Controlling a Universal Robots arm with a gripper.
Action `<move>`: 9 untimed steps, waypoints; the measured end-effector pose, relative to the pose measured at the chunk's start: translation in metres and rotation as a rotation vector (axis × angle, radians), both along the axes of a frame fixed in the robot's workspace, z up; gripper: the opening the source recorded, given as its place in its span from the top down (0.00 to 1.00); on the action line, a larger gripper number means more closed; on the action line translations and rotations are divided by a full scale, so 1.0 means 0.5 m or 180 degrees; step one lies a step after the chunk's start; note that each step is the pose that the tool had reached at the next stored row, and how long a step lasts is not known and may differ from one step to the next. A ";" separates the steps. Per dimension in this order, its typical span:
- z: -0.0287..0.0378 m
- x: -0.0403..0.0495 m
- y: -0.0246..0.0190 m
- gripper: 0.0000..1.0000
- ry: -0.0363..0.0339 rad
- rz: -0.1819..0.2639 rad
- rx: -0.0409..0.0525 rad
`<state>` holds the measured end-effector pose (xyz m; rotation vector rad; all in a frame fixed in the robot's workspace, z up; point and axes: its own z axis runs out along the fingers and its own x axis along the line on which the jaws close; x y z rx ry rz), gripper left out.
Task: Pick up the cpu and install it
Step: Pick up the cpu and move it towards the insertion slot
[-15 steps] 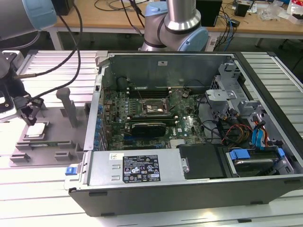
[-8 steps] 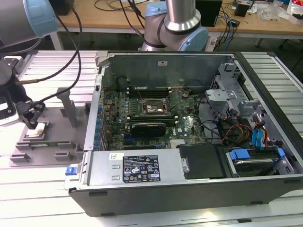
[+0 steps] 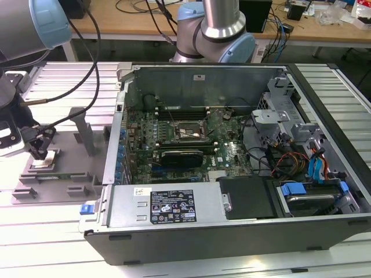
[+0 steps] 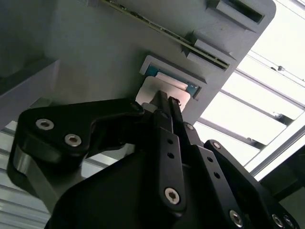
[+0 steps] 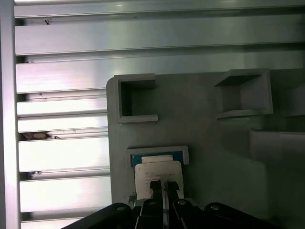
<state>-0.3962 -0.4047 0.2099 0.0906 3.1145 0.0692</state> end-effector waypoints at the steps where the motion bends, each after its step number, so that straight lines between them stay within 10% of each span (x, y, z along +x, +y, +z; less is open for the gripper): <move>1: 0.000 0.000 0.0000 0.84 0.0000 0.0000 0.0000; 7: 0.000 0.000 0.0000 0.34 0.0000 0.0001 0.0000; 9: 0.000 0.000 0.0000 0.34 0.0000 0.0001 0.0000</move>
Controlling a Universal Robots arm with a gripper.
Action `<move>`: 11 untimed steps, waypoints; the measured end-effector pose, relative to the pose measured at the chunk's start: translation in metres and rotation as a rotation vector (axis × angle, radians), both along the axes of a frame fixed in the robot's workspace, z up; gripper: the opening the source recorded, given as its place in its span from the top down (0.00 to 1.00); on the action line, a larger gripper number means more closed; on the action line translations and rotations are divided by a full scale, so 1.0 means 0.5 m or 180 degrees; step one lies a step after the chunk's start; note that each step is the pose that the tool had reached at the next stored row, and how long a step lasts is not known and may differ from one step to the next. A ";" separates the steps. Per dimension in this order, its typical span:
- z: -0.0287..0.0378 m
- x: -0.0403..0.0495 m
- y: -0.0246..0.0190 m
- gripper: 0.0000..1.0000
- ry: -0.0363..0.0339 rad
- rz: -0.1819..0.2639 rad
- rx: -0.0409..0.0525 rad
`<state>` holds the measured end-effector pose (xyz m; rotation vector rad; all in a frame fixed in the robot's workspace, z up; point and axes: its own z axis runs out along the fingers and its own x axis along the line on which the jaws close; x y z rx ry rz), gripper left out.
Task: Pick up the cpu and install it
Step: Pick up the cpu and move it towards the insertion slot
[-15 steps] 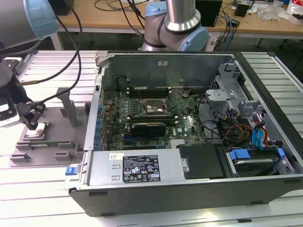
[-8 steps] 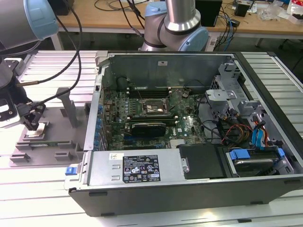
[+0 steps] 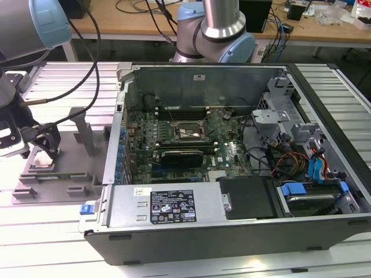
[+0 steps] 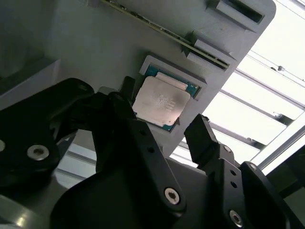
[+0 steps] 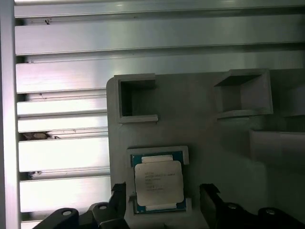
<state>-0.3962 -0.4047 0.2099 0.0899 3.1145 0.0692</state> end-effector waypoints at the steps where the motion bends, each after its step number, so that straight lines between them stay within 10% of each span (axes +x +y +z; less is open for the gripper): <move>1: -0.001 0.000 0.0000 0.28 0.0000 0.0000 0.0000; 11: -0.034 0.000 0.0097 0.28 -0.0001 0.0124 -0.0022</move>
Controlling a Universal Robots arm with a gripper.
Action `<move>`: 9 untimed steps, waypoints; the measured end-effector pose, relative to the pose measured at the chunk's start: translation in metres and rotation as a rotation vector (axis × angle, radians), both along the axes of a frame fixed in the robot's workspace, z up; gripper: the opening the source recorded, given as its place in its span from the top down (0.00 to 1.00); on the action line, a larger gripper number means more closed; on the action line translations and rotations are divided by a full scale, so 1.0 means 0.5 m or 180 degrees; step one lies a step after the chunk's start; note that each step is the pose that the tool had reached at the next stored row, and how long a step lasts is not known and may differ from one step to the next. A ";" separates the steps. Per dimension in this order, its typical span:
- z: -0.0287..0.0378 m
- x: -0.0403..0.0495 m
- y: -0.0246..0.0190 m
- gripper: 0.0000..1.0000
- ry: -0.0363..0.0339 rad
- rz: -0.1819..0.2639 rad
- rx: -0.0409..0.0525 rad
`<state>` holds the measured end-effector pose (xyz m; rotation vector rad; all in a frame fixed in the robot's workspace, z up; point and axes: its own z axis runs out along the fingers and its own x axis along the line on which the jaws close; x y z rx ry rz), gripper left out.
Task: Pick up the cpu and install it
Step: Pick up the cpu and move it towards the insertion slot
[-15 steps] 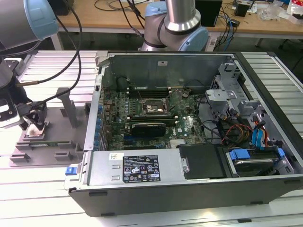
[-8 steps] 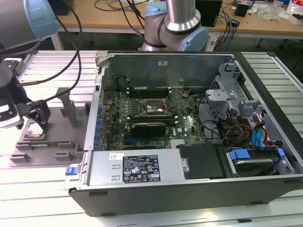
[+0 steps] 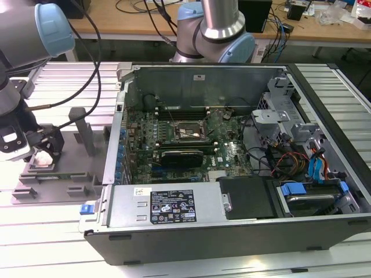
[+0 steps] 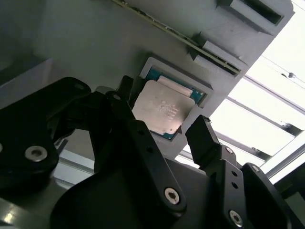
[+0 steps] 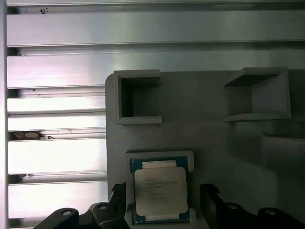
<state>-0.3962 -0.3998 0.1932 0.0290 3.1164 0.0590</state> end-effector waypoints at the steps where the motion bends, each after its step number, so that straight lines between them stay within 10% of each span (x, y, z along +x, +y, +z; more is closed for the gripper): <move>1: -0.001 0.000 0.0011 0.28 0.0001 0.0059 -0.0001; 9: -0.011 0.000 0.0014 0.28 0.0000 0.0154 -0.0002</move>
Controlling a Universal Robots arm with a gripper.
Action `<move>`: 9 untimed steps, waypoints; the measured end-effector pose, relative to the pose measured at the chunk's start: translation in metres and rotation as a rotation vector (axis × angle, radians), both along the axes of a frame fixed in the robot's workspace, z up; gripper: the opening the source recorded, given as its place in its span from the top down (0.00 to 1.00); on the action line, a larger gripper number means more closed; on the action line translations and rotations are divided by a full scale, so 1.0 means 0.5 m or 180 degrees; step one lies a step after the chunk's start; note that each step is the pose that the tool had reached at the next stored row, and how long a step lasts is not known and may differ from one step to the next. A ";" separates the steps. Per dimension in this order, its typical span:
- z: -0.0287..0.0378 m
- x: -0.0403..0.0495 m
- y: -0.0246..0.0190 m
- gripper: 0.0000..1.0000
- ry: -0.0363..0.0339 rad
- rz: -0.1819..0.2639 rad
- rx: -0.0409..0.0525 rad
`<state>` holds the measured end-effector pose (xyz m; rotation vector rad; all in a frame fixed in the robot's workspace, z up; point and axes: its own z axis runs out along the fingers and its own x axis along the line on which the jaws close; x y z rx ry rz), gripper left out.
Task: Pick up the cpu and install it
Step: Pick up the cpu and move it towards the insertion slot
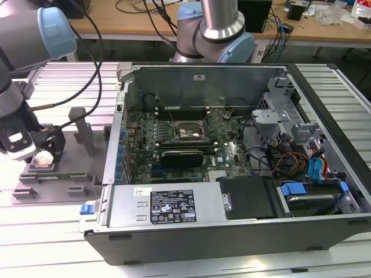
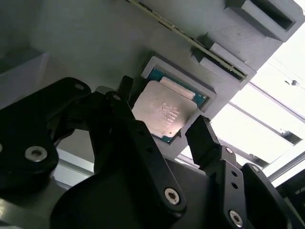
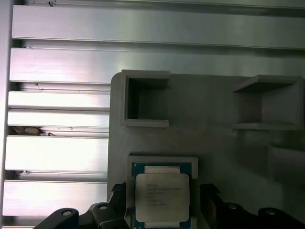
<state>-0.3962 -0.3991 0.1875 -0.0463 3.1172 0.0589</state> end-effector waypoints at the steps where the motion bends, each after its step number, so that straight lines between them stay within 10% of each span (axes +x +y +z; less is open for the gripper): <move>1: -0.002 0.000 0.0000 0.28 0.0000 0.0006 0.0000; 9: -0.003 0.000 0.0000 0.36 0.0000 0.0007 0.0000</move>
